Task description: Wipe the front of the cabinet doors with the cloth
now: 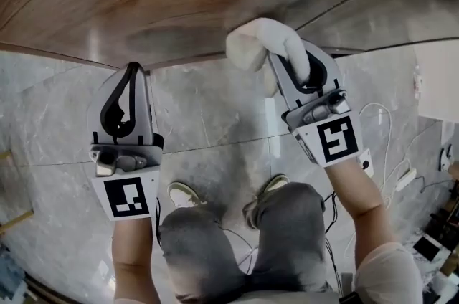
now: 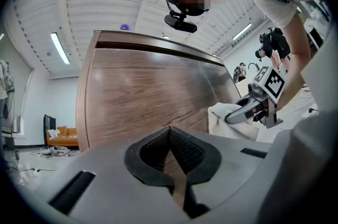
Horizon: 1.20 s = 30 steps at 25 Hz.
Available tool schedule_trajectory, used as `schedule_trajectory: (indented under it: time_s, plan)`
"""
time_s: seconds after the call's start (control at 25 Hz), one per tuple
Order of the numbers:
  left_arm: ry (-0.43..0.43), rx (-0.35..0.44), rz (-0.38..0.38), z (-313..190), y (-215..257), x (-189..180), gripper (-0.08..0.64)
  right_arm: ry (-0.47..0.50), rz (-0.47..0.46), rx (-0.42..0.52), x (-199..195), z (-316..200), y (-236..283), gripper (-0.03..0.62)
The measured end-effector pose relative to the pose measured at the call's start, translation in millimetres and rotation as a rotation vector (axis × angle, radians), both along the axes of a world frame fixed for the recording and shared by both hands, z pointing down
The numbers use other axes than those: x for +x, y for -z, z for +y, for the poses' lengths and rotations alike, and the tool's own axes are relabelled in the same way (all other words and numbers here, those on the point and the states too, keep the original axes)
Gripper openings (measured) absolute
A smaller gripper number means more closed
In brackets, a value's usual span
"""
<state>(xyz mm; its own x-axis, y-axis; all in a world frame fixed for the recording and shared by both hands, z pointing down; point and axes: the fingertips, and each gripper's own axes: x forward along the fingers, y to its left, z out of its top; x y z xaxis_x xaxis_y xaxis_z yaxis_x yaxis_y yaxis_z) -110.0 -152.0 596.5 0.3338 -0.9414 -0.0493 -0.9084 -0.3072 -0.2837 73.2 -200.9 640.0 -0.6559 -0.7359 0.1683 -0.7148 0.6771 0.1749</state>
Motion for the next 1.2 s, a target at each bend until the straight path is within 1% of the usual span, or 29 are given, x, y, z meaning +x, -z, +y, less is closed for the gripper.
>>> schedule_trajectory:
  time_s: [0.08,0.16,0.32,0.48,0.64,0.84,1.0,1.2]
  plan:
    - [-0.022,-0.036,-0.011,3,18,7,0.017,-0.019,-0.041,-0.008,-8,5,25,0.107]
    - [-0.034,-0.052,-0.001,9,44,10,0.017,-0.038,-0.06,-0.028,-12,15,48,0.107]
    - [-0.039,-0.058,0.03,16,100,18,0.017,-0.058,-0.056,-0.061,-9,29,96,0.107]
    - [-0.026,-0.084,0.057,25,150,25,0.017,-0.044,-0.042,-0.084,-8,42,143,0.107]
    - [-0.006,-0.099,0.095,32,195,30,0.017,-0.031,-0.014,-0.072,-2,49,193,0.107]
    - [0.007,-0.119,0.098,42,252,38,0.017,-0.053,-0.035,-0.07,8,55,259,0.107]
    - [0.024,-0.133,0.11,51,303,43,0.017,-0.066,-0.043,-0.05,14,61,318,0.107]
    - [0.035,-0.124,0.134,47,367,49,0.017,-0.093,-0.067,-0.059,22,63,385,0.107]
